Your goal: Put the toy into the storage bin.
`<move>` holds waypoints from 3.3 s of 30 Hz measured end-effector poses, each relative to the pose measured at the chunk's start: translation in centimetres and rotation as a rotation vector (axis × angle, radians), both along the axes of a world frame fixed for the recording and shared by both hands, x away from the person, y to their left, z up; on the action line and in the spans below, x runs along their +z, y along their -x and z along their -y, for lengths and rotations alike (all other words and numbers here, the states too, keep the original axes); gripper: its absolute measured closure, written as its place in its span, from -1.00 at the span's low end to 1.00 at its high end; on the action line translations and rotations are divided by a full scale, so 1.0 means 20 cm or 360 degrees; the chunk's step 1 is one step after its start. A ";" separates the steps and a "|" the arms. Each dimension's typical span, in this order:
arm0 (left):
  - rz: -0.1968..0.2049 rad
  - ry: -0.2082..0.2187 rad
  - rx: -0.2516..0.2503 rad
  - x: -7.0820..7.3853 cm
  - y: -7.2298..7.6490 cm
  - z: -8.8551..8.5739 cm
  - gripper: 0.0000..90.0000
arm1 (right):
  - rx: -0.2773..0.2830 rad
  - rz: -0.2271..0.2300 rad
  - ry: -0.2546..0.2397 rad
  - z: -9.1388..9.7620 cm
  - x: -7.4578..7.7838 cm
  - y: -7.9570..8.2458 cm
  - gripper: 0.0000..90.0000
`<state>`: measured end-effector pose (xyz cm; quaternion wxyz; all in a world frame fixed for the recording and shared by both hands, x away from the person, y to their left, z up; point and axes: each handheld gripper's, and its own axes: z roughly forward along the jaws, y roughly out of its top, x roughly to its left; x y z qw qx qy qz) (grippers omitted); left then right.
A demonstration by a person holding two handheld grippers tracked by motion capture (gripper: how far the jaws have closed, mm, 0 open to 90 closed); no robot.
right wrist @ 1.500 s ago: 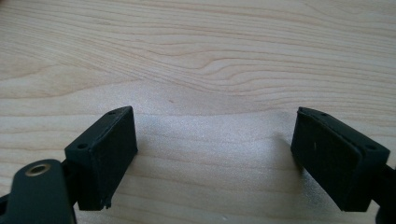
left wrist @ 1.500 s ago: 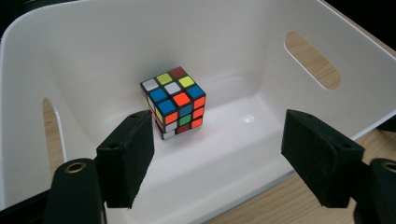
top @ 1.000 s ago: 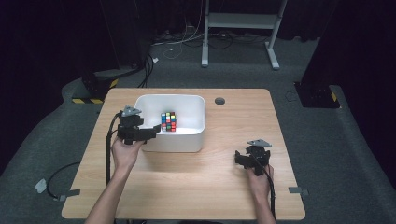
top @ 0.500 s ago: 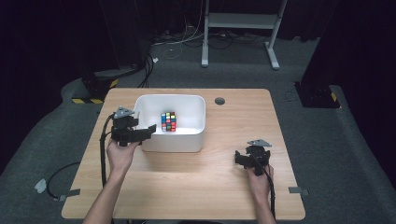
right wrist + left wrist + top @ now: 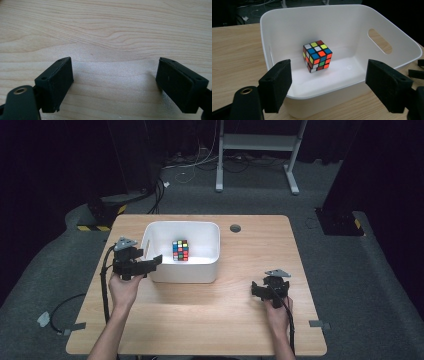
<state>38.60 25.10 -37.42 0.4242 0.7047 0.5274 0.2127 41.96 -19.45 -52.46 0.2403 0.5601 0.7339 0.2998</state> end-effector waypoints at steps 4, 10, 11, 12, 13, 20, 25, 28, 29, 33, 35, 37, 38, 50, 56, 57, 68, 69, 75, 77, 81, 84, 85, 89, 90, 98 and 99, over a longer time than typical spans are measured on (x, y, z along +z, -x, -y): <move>0.0010 0.0014 0.0007 0.00 0.02 -0.01 -0.52 | 0.0000 0.0000 0.0000 0.00 0.00 0.00 -0.68; 0.0010 -0.0008 0.0004 -0.01 0.04 -0.02 -0.51 | 0.0000 0.0000 0.0000 0.00 0.00 0.00 -0.68; 0.0007 -0.0001 0.0001 -0.01 0.04 -0.03 -0.51 | 0.0000 0.0000 0.0000 0.00 0.00 0.00 -0.68; 0.0006 0.0003 0.0003 -0.01 0.04 -0.03 -0.51 | 0.0000 0.0000 0.0000 0.00 0.00 0.00 -0.68; 0.0005 0.0002 0.0002 -0.02 0.05 -0.04 -0.51 | -0.0001 0.0000 0.0000 0.00 0.00 0.00 -0.68; -0.0002 0.0010 0.0014 -0.03 0.07 -0.06 -0.51 | 0.0000 0.0000 0.0000 0.00 0.00 0.00 -0.68; 0.0006 0.0015 0.0023 -0.03 0.08 -0.07 -0.51 | 0.0000 0.0000 0.0000 0.00 0.00 0.00 -0.68; 0.0007 0.0019 0.0026 -0.04 0.09 -0.08 -0.51 | 0.0000 0.0000 0.0000 0.00 0.00 0.00 -0.68; 0.0007 0.0020 0.0027 -0.04 0.09 -0.08 -0.51 | 0.0000 0.0000 0.0000 0.00 0.00 0.00 -0.68; 0.0008 0.0006 0.0028 -0.04 0.10 -0.08 -0.51 | 0.0000 0.0000 0.0000 0.00 0.00 0.00 -0.68; 0.0010 0.0008 0.0031 -0.05 0.11 -0.09 -0.51 | 0.0000 0.0000 0.0000 0.00 0.00 0.00 -0.68; 0.0011 0.0005 0.0034 -0.05 0.12 -0.09 -0.51 | 0.0000 0.0000 0.0000 0.00 0.00 0.00 -0.68; 0.0011 0.0004 0.0036 -0.05 0.12 -0.09 -0.51 | 0.0000 0.0000 0.0000 0.00 0.00 0.00 -0.68; 0.0006 -0.0002 0.0049 -0.07 0.15 -0.11 -0.51 | 0.0000 0.0000 0.0000 0.00 0.00 0.00 -0.68; 0.0003 0.0003 0.0058 -0.09 0.17 -0.12 -0.51 | 0.0000 0.0001 0.0001 0.00 0.00 0.00 -0.68; 0.0003 0.0002 0.0060 -0.10 0.17 -0.13 -0.51 | 0.0000 0.0001 0.0000 0.00 0.00 0.00 -0.68; 0.0005 0.0012 0.0079 -0.12 0.20 -0.16 -0.51 | -0.0001 0.0000 0.0000 0.00 0.00 0.00 -0.68; 0.0006 0.0010 0.0079 -0.12 0.20 -0.16 -0.51 | -0.0001 0.0001 0.0000 0.00 0.00 0.00 -0.68; 0.0003 0.0015 0.0087 -0.14 0.22 -0.17 -0.51 | -0.0001 0.0001 0.0000 0.00 0.00 0.00 -0.68; 0.0003 0.0017 0.0090 -0.14 0.22 -0.18 -0.51 | -0.0002 0.0000 0.0000 0.00 0.00 0.00 -0.68; 0.0001 0.0024 0.0089 -0.15 0.23 -0.19 -0.51 | -0.0002 0.0000 0.0001 0.00 0.00 0.00 -0.68; 0.0001 0.0021 0.0080 -0.16 0.24 -0.19 -0.51 | -0.0003 0.0000 0.0001 0.00 0.00 0.00 -0.68; 0.0004 0.0014 0.0077 -0.16 0.24 -0.19 -0.51 | -0.0003 0.0001 0.0001 0.00 0.00 0.00 -0.68; 0.0009 0.0002 0.0082 -0.17 0.25 -0.19 -0.51 | -0.0003 0.0001 0.0001 0.00 0.00 0.00 -0.68; 0.0009 0.0004 0.0082 -0.17 0.25 -0.19 -0.51 | -0.0002 0.0001 0.0001 0.00 0.00 0.00 -0.68; -0.0001 0.0004 0.0092 -0.19 0.25 -0.20 -0.51 | -0.0003 0.0001 0.0001 0.00 0.00 0.00 -0.68; -0.0001 0.0005 0.0095 -0.20 0.25 -0.21 -0.51 | -0.0003 0.0000 0.0001 0.00 0.00 0.00 -0.68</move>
